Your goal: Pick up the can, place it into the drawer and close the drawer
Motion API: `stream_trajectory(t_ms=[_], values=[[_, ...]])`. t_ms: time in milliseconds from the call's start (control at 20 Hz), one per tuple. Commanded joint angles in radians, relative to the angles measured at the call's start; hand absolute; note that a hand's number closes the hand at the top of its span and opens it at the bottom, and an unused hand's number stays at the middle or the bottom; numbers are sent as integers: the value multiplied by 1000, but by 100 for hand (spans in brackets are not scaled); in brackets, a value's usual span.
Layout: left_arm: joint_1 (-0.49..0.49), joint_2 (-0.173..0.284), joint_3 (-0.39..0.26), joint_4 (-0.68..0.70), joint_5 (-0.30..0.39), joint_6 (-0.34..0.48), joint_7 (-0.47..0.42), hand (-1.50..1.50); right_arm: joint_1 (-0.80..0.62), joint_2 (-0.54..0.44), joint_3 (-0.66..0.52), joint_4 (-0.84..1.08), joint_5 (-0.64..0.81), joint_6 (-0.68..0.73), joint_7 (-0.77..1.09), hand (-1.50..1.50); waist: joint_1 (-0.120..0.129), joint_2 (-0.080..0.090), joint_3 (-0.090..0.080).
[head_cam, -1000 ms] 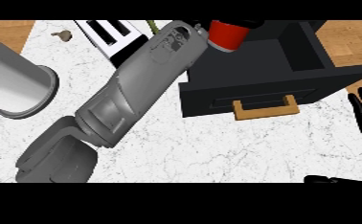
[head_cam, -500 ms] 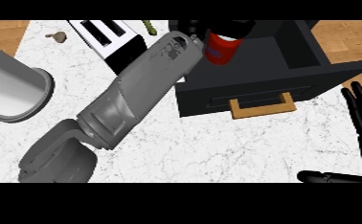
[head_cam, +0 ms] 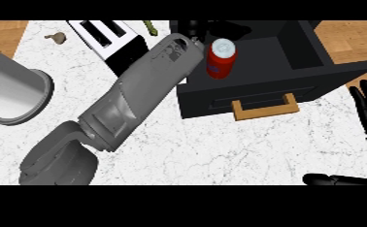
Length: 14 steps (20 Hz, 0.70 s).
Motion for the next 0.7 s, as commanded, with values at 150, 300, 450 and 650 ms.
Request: stream_trajectory(t_ms=[150,300,450,650], values=[[-11,0,3,-27,60,37,5,-150,-4,-35,25,-41,126,-6,-39,-150,6,-3,-1],[-4,0,19,-10,81,30,-21,-150,4,-86,14,-75,186,14,-85,-150,-2,1,-1],[-27,0,-2,-44,104,45,5,-150,-12,-96,49,-82,249,11,-99,-150,12,-6,-1],[-8,0,34,-69,153,37,-42,-150,-42,-118,85,-58,361,-3,-146,-150,42,-7,-1]])
